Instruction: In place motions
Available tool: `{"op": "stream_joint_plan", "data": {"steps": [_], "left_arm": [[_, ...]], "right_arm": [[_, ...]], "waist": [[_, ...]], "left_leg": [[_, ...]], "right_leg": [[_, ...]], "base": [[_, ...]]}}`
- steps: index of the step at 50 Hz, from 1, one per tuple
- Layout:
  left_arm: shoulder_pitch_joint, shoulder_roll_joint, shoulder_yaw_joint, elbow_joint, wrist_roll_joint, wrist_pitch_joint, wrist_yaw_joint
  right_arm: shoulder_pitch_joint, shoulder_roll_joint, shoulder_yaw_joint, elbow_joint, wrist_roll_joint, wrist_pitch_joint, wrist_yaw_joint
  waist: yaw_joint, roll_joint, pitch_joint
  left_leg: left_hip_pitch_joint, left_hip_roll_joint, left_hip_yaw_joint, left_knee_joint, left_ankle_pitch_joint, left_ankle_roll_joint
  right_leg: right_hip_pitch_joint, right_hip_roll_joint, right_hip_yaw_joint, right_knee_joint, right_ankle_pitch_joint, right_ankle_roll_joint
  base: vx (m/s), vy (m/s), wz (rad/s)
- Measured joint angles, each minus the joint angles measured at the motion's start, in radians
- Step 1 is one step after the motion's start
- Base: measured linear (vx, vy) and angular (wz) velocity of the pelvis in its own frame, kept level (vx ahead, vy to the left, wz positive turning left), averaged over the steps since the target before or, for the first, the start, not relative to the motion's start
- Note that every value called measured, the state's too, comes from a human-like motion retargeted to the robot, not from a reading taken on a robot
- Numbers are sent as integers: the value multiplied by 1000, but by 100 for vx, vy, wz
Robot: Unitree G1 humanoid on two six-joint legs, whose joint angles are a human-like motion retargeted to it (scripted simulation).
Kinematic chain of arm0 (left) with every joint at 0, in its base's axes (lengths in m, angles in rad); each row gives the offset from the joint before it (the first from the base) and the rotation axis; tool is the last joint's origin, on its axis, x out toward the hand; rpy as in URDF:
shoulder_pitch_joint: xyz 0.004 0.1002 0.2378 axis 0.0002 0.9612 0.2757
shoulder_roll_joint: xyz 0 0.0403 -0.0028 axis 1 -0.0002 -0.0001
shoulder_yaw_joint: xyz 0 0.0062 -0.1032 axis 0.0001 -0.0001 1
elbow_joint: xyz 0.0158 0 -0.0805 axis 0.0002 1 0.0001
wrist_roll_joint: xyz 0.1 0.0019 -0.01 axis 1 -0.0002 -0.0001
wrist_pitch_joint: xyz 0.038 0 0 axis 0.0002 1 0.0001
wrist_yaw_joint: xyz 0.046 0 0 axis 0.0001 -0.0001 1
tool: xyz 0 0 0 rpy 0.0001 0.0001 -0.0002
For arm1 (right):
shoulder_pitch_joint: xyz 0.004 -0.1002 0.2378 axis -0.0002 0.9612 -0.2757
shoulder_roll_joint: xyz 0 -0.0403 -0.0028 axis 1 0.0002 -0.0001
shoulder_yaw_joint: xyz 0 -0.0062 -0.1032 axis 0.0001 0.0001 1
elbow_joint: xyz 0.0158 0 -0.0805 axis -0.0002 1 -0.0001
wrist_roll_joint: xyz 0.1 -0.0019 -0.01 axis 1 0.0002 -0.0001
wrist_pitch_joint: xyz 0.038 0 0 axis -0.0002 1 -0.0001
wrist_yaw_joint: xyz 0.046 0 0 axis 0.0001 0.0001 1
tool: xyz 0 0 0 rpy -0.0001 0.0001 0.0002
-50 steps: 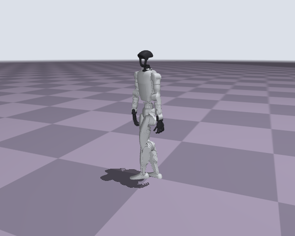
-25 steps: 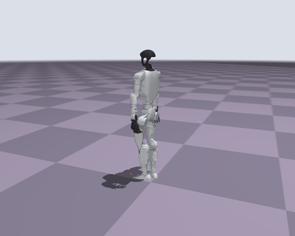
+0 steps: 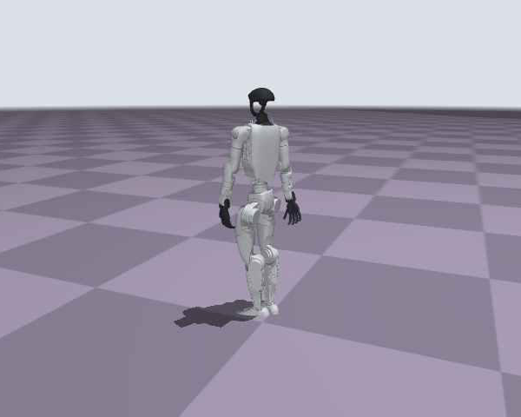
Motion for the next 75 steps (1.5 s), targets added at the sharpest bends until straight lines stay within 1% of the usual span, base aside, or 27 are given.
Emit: {"op": "stream_joint_plan", "data": {"steps": [3, 7, 10, 12, 15, 18, 20, 25, 27, 30, 31, 33, 35, 38, 40, 42, 45, 47, 50, 53, 55, 58, 62, 65, 68, 72, 75], "left_arm": [[24, -3, -9, 2, 11, 4, -14], [49, -7, -4, 12, 18, 10, -22], [65, -7, 9, 19, 15, 10, -22], [78, -3, 20, 20, 15, 11, -27], [105, 2, 30, 15, 22, 12, -28], [139, 9, 34, 1, 32, 14, -28], [164, 12, 42, -9, 39, 15, -26], [212, 0, 81, -25, 20, 9, 16], [228, -2, 96, -27, 18, 5, 15], [239, -3, 120, -25, 19, 0, 13], [240, -4, 133, -27, 8, -2, 18], [238, -7, 162, -33, -21, -8, 25], [227, -9, 191, -43, -53, -12, 23], [198, -6, 226, -60, -84, -11, 9], [175, -2, 245, -66, -98, -8, 5], [154, 3, 251, -65, -104, -5, 12], [143, 8, 266, -62, -119, 1, 28], [151, 15, 270, -57, -133, 8, 37], [189, 19, 286, -52, -162, 21, 52], [238, 9, 313, -56, -187, 24, 45], [269, -1, 332, -51, -203, 26, 39], [306, -22, 365, -23, -223, 30, 35], [327, -40, 397, 58, -244, 41, 26], [327, -43, 395, 104, -248, 48, 18], [325, -45, 375, 92, -215, 41, 14], [305, -29, 328, 45, -159, 29, 14], [277, -10, 299, 16, -136, 25, 27]], "right_arm": [[-6, 9, 21, -23, -47, -6, -6], [-16, 6, 52, -42, -125, -24, -33], [-24, 1, 60, -48, -136, -25, -42], [-36, 0, 63, -43, -109, -18, -45], [-49, 1, 59, -34, -56, -11, -40], [-51, 2, 55, -23, -14, -6, -38], [-50, -2, 61, -8, -8, 0, -35], [-48, -12, 114, 24, -73, 9, -35], [-41, -13, 134, 30, -97, 5, -44], [-24, -14, 137, 38, -104, -5, -46], [-18, -15, 136, 41, -95, -8, -40], [-7, -18, 132, 49, -72, -16, -23], [-3, -23, 125, 58, -45, -23, 0], [-10, -35, 105, 65, -24, -14, 20], [-18, -45, 87, 62, -23, -11, 8], [-24, -60, 55, 56, -32, -14, -18], [-32, -87, 16, 40, -60, -18, -62], [-40, -102, -9, 26, -78, -13, -78], [-49, -119, -30, 4, -84, -4, -95], [-71, -123, -33, -25, -63, -12, -103], [-97, -119, -29, -46, -44, -21, -101], [-146, -97, -12, -89, -26, -28, -79], [-207, -38, 25, -165, -24, -61, -58], [-243, 12, 74, -219, -24, -93, -17], [-251, 49, 119, -275, -54, -118, 34], [-246, 56, 169, -311, -73, -142, 27], [-231, 45, 175, -309, -106, -144, 17]], "waist": [[-43, 0, -1], [-49, 0, 0], [-39, -1, 2], [-33, 4, 6], [-72, 13, 15], [-148, 15, 17], [-158, 4, 6], [-45, -7, -12], [-5, -9, -24], [-49, -3, -46], [-43, -11, -49], [-2, -36, -52], [58, -71, -44], [170, -127, -7], [310, -159, 34], [415, -181, 66], [627, -207, 120], [692, -215, 138], [755, -222, 148], [815, -230, 158], [848, -232, 172], [887, -236, 193], [907, -239, 208], [898, -242, 213], [878, -244, 209], [846, -248, 201], [816, -249, 192]], "left_leg": [[-7, -15, -66, 7, 3, 8], [-20, -20, -124, 20, 2, 11], [-24, -16, -129, 22, 3, 11], [-28, -7, -132, 22, 7, 10], [-38, -11, -185, 27, 20, 12], [-50, -43, -294, 40, 36, 16], [-55, -77, -339, 49, 42, 18], [-64, -96, -332, 58, 49, 12], [-59, -103, -338, 49, 51, 9], [-28, -146, -477, 16, 68, 14], [-23, -161, -509, 10, 78, 13], [-18, -183, -542, 2, 96, 4], [-21, -202, -560, 4, 113, -19], [-16, -233, -582, 4, 133, -52], [-36, -245, -529, 23, 137, -77], [-42, -256, -533, 26, 134, -112], [-82, -256, -458, 43, 117, -181], [-85, -266, -462, 39, 108, -218], [-88, -281, -473, 34, 95, -251], [-97, -286, -479, 35, 85, -277], [-94, -289, -483, 34, 82, -281], [-88, -292, -490, 35, 84, -267], [-80, -288, -490, 34, 85, -254], [-74, -281, -487, 34, 85, -245], [-71, -274, -481, 34, 86, -233], [-70, -269, -478, 35, 94, -205], [-70, -264, -476, 36, 104, -184]], "right_leg": [[-2, -7, -49, 6, -4, 2], [-12, -10, -62, 39, -18, 21], [-24, -6, -33, 73, -22, 36], [-39, -7, 21, 105, -22, 45], [-53, -5, 48, 127, -34, 50], [-39, -30, -107, 102, -46, 13], [-19, -33, -188, 71, -47, -12], [20, -43, -215, 42, -56, -2], [40, -47, -237, 34, -72, 12], [72, -64, -406, 26, -104, 47], [85, -66, -452, 23, -114, 55], [113, -73, -520, 20, -133, 69], [144, -84, -580, 18, -148, 86], [187, -95, -662, 18, -170, 106], [212, -98, -663, 20, -183, 111], [230, -106, -702, 21, -193, 124], [248, -119, -698, 29, -210, 135], [257, -117, -739, 35, -223, 150], [271, -108, -799, 41, -237, 173], [278, -105, -825, 46, -246, 190], [285, -104, -836, 51, -250, 198], [293, -103, -844, 55, -255, 205], [296, -101, -840, 61, -261, 210], [297, -100, -828, 66, -263, 209], [293, -101, -812, 68, -263, 206], [282, -104, -787, 71, -260, 197], [272, -106, -763, 73, -256, 189]], "base": [[5, 6, 100], [3, 3, 45], [0, 1, 6], [0, 0, 13], [1, 0, 105], [6, 2, 184], [10, 5, 125], [10, 10, 32], [11, 12, 98], [10, 15, 289], [7, 16, 284], [4, 17, 215], [3, 21, 195], [-6, 20, 177], [-9, 24, 82], [-11, 27, 97], [-16, 25, 53], [-17, 13, 130], [-13, 14, 135], [-9, 7, 79], [-11, 4, 47], [-8, -3, 22], [-2, -1, -3], [0, -3, -25], [3, -1, -35], [3, -3, -38], [4, -3, -48]]}}
